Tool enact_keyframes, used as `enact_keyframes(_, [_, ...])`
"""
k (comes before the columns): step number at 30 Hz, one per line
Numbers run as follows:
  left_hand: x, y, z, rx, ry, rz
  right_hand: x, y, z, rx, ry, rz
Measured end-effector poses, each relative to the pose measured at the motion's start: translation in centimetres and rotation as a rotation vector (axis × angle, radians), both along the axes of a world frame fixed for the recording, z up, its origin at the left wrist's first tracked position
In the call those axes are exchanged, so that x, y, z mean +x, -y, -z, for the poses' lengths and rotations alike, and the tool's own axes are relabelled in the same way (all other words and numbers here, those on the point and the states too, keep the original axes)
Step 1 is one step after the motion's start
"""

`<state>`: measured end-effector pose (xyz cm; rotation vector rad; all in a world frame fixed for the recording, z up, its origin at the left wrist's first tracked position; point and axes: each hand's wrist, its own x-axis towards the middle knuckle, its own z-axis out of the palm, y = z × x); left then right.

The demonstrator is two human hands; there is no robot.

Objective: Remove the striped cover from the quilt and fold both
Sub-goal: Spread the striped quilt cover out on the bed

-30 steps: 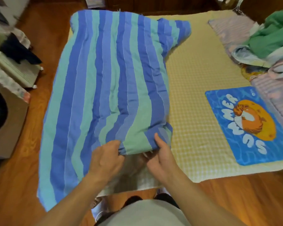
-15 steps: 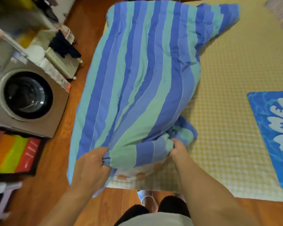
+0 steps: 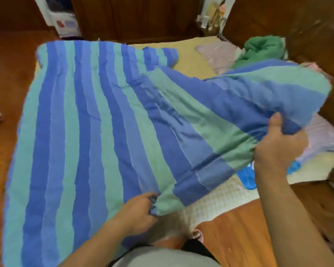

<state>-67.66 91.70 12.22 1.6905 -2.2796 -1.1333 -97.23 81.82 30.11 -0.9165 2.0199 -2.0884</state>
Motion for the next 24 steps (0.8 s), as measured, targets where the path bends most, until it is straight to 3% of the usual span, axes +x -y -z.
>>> enact_keyframes(1, [-0.6,-0.3,0.8,-0.012,0.055,0.054,-2.8,-2.0,2.6,0.085,0.052,0.067])
enact_keyframes(3, [-2.1,-1.5,2.3,0.023,0.152,0.108,-8.4,-4.9,9.0,0.453,0.205,0.106])
enact_keyframes(5, [-3.7,-2.9,3.9,0.068,0.242,0.099,-13.0,-6.2,14.9,0.781,0.354,-0.014])
enact_keyframes(8, [-5.6,-4.5,6.5,0.089,0.423,-0.032,-16.4,-5.8,20.9,0.964,0.574,-0.29])
enact_keyframes(11, [-7.5,-6.6,9.0,0.222,0.5,-0.172,-18.7,-3.1,24.7,0.824,0.919,-0.281])
enact_keyframes(15, [-12.4,-8.9,9.9,0.389,0.458,-0.312,-20.0,-1.1,27.2,0.964,1.035,-0.267])
enact_keyframes(20, [-24.5,-4.8,7.7,0.25,0.121,-0.39,-18.0,-4.0,25.0,0.849,1.352,-0.51])
enact_keyframes(24, [-32.5,0.4,6.5,0.085,0.171,-0.383,-18.0,-3.9,22.4,0.848,1.322,-0.71])
